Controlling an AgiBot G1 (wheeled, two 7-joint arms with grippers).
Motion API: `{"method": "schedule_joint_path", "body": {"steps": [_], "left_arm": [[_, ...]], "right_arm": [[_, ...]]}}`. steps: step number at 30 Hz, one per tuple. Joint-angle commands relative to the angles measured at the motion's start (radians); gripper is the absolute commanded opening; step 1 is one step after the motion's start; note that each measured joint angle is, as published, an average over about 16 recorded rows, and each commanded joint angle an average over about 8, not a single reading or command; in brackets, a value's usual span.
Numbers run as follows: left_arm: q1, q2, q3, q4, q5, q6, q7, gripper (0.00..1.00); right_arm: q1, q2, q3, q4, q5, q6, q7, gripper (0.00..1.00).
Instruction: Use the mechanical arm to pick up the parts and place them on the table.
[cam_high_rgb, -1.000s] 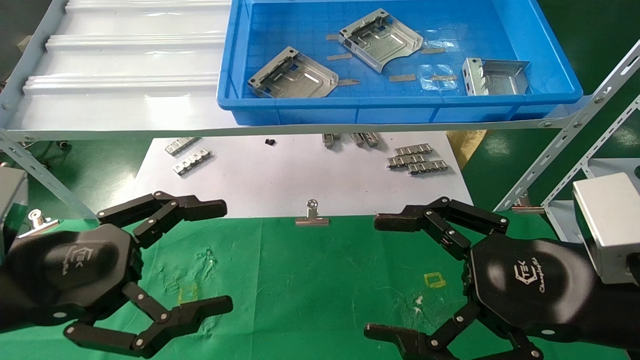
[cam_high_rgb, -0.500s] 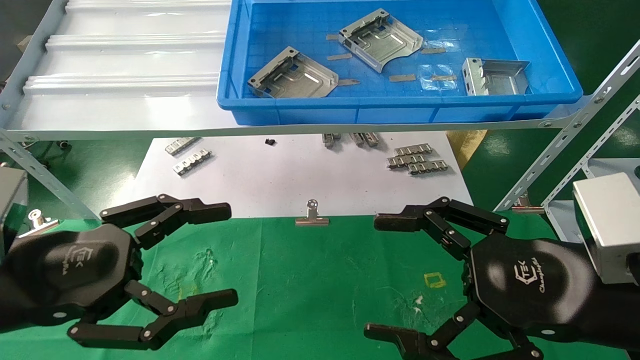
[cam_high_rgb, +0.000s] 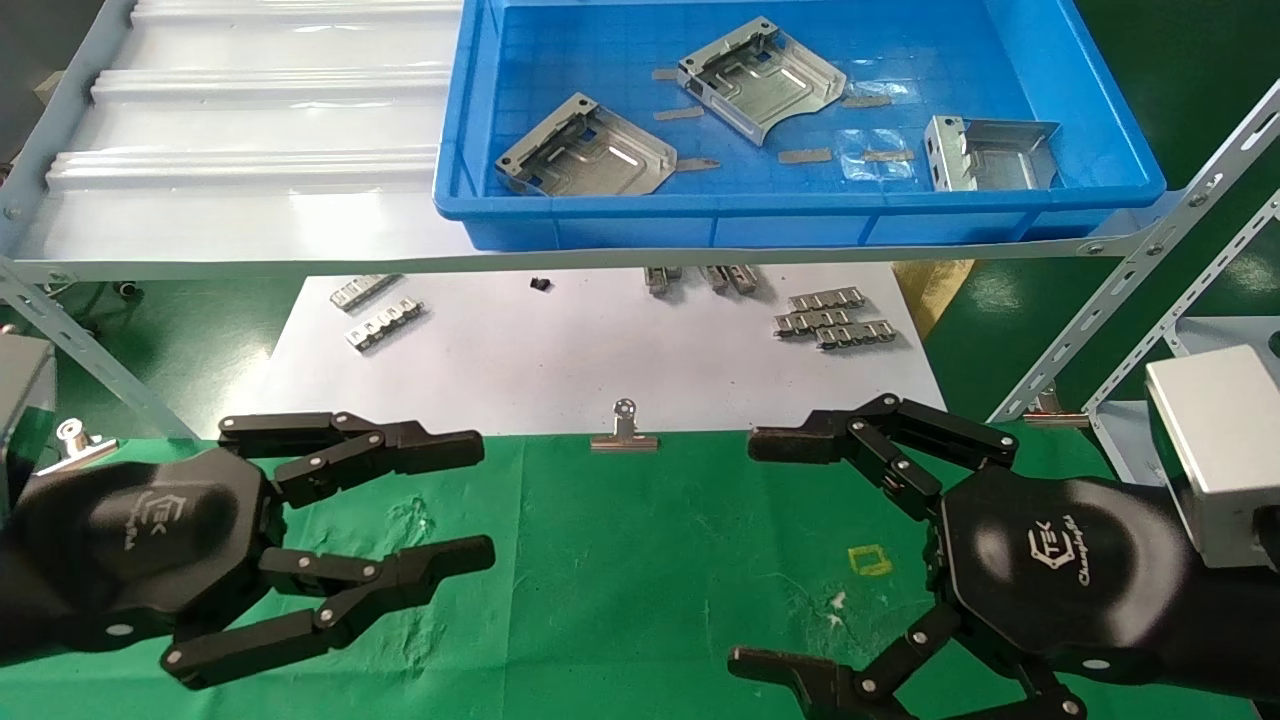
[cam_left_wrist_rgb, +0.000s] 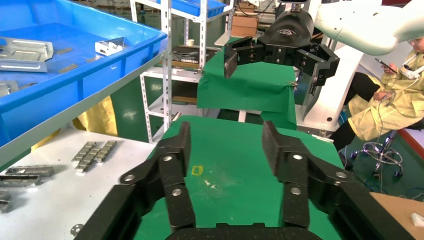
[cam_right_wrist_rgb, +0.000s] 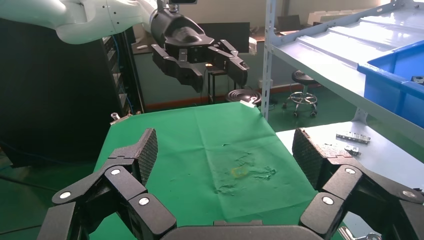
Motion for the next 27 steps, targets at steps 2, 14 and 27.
{"method": "schedule_joint_path", "body": {"steps": [2,14,27], "left_arm": [[0.000,0.000,0.000,0.000,0.000,0.000,0.000,0.00],[0.000,0.000,0.000,0.000,0.000,0.000,0.000,0.00],[0.000,0.000,0.000,0.000,0.000,0.000,0.000,0.64]], "right_arm": [[0.000,0.000,0.000,0.000,0.000,0.000,0.000,1.00],[0.000,0.000,0.000,0.000,0.000,0.000,0.000,1.00],[0.185,-0.086,-0.029,-0.089,-0.123,0.102,0.000,1.00]]}}
